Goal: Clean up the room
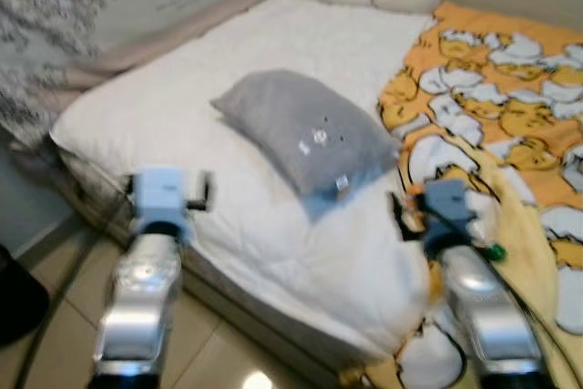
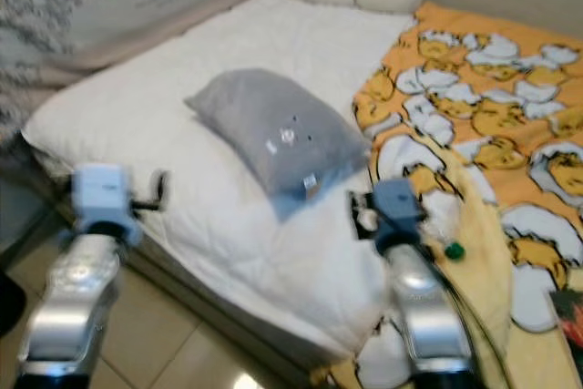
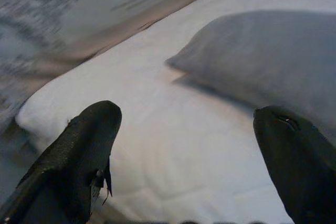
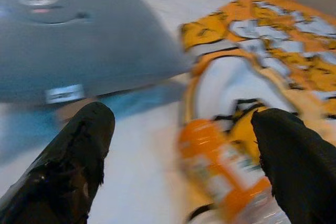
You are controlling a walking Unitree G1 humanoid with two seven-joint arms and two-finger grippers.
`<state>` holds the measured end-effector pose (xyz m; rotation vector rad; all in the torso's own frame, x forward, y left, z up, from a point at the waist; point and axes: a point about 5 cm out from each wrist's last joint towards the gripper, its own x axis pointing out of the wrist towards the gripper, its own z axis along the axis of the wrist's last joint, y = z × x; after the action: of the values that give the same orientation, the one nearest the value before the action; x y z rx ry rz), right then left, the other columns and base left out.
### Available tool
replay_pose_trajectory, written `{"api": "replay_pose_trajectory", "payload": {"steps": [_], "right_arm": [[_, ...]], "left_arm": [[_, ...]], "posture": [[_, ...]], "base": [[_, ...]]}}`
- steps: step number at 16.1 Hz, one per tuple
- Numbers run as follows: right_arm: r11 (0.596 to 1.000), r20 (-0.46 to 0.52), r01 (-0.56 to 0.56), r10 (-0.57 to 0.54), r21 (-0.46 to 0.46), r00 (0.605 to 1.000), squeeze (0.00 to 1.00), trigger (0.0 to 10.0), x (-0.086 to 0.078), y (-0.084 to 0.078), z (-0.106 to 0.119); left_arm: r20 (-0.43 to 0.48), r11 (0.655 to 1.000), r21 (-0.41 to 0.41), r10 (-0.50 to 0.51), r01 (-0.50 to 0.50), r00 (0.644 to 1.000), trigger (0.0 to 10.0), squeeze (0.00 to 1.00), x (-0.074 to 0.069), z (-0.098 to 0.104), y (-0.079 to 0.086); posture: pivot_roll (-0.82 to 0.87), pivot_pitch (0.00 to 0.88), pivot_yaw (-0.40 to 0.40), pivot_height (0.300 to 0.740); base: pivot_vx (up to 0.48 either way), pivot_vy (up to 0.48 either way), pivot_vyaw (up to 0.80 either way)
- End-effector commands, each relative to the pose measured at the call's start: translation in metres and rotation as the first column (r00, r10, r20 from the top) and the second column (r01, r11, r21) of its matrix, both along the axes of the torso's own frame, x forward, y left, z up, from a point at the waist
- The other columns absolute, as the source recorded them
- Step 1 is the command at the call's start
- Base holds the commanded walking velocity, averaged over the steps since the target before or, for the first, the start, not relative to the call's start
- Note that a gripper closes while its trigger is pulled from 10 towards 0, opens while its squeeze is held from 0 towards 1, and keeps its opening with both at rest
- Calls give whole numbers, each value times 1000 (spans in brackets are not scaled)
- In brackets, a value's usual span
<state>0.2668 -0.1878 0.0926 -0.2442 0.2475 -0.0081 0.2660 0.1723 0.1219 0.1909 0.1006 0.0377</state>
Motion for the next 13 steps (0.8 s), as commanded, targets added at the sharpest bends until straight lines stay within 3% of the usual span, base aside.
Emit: {"api": "replay_pose_trajectory", "payload": {"steps": [1, 2, 3, 4, 7, 8, 9, 12, 13], "right_arm": [[998, 8, -49, 50, -47, 999, 1000, 10000, 11, -1, 13], [996, 4, -63, 63, -58, 998, 1000, 10000, 15, -3, 16], [991, -16, -101, 100, -90, 995, 616, 10000, 22, -7, 21], [984, -45, -129, 124, -123, 991, 0, 10000, 31, -14, 27], [973, -74, -170, 160, -156, 984, 0, 10000, 54, -32, 43], [963, -112, -199, 180, -182, 977, 0, 10000, 66, -40, 50], [966, -127, -191, 171, -173, 977, 0, 10000, 72, -45, 53], [962, -237, -201, 154, -186, 959, 0, 10000, 96, -66, 57], [960, -269, -210, 156, -187, 950, 1000, 10000, 97, -68, 54]], "left_arm": [[-7, 997, 50, -52, 52, 999, 10000, 0, 1, 5, 3], [-16, 995, 67, -75, 76, 997, 10000, 0, 1, 4, 2], [-30, 989, 85, -116, 118, 993, 10000, 0, 3, 4, 2], [-46, 980, 98, -170, 173, 984, 10000, 0, 5, 5, 3], [-108, 932, 134, -324, 337, 940, 10000, 0, 8, 8, 1], [-156, 881, 142, -429, 450, 890, 10000, 0, 9, 8, -2], [-176, 857, 143, -470, 495, 865, 10000, 0, 9, 9, -3], [-274, 728, 152, -619, 669, 736, 10000, 0, 11, 12, -7], [-291, 705, 148, -639, 693, 712, 10000, 0, 11, 13, -7]], "posture": [[49, 0, 40, 740], [50, 0, 37, 740], [50, 0, 37, 740], [52, 0, 35, 740], [52, 0, 36, 740], [56, 0, 32, 740], [57, 0, 31, 740], [63, 0, 36, 740], [67, 0, 38, 740]], "base": [[0, 0, 0], [0, 0, 0], [0, 0, 0], [0, 0, 0], [0, 0, 0], [0, 0, 0], [0, 0, 0], [0, 0, 0], [0, 0, 0]]}}
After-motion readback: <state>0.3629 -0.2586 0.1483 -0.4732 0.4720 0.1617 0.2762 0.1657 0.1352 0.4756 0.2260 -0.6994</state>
